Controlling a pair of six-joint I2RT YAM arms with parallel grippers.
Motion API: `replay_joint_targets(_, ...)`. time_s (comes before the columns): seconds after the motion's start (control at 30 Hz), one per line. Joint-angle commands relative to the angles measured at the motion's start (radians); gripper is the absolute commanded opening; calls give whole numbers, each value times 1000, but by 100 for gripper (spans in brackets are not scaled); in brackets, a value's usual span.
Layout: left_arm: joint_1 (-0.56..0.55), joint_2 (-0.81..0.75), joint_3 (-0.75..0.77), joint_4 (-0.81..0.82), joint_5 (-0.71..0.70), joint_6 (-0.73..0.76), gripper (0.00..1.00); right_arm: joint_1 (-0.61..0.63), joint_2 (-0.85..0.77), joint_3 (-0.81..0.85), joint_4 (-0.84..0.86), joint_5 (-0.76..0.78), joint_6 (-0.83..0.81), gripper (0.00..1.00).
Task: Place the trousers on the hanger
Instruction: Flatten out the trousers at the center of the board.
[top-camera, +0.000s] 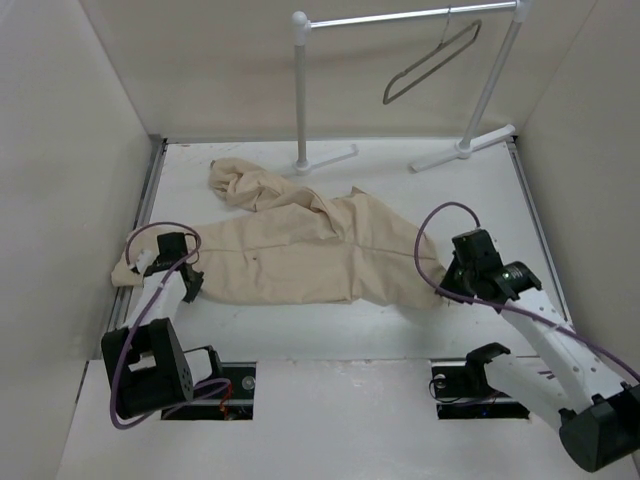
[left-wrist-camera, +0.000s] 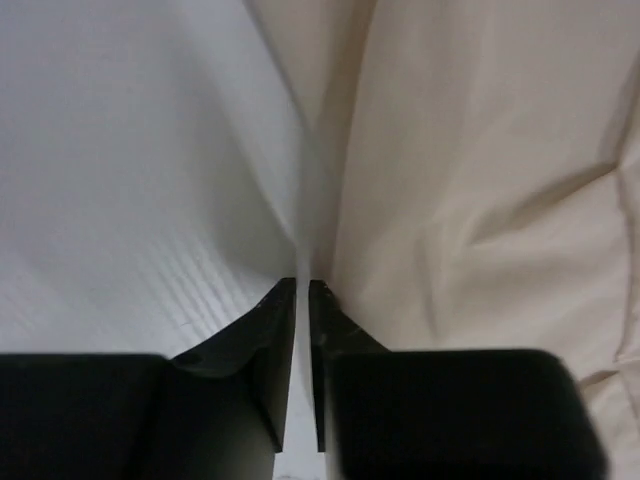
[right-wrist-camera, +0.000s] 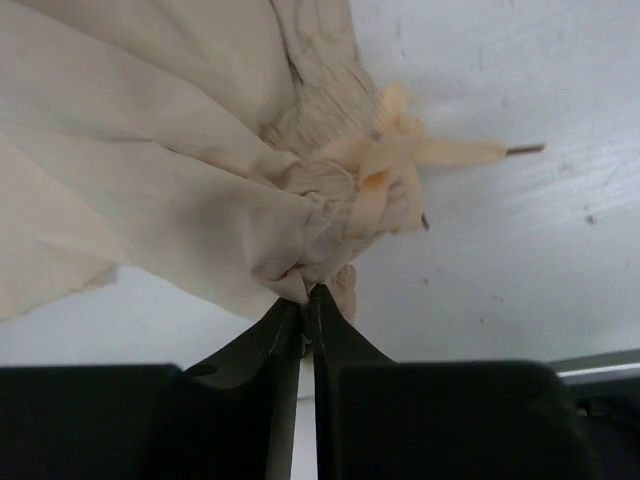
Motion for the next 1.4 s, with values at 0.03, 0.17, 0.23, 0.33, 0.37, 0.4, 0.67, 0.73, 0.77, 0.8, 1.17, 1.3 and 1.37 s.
replay_joint_targets(0.03,22,-31,125,70,3,-1,1,-26,51,202,180,64,-126,8)
replay_joint_targets(0.17,14,-66,272,17,-24,9,0,-75,145,362,132,61,-204,6)
replay_joint_targets(0.23,-1,-16,351,3,-55,35,0,-111,270,472,108,14,-224,8)
replay_joint_targets(0.33,-13,91,417,-12,-55,42,0,-125,500,607,157,-42,-201,18)
replay_joint_targets(0.37,-18,99,434,-40,-45,37,1,-125,583,662,184,-45,-192,29)
replay_joint_targets(0.4,-53,84,444,-69,-46,45,5,-125,655,716,212,-37,-180,41)
replay_joint_targets(0.67,-161,-265,192,-314,-18,20,42,-138,637,837,229,-11,-215,77)
replay_joint_targets(0.73,-138,-377,92,-383,6,-1,45,-141,456,638,276,26,-201,52)
replay_joint_targets(0.77,-118,-408,57,-394,14,-7,46,-143,393,562,298,26,-186,37)
replay_joint_targets(0.8,-109,-428,34,-396,17,-17,46,-143,336,486,307,21,-168,24)
replay_joint_targets(1.17,-49,-81,-8,16,66,-96,56,10,309,203,413,-128,-108,70)
replay_joint_targets(1.3,-41,62,-26,151,71,-106,50,4,412,201,494,-144,-106,65)
replay_joint_targets(1.37,-24,116,-25,229,86,-109,29,-9,473,210,562,-169,-103,57)
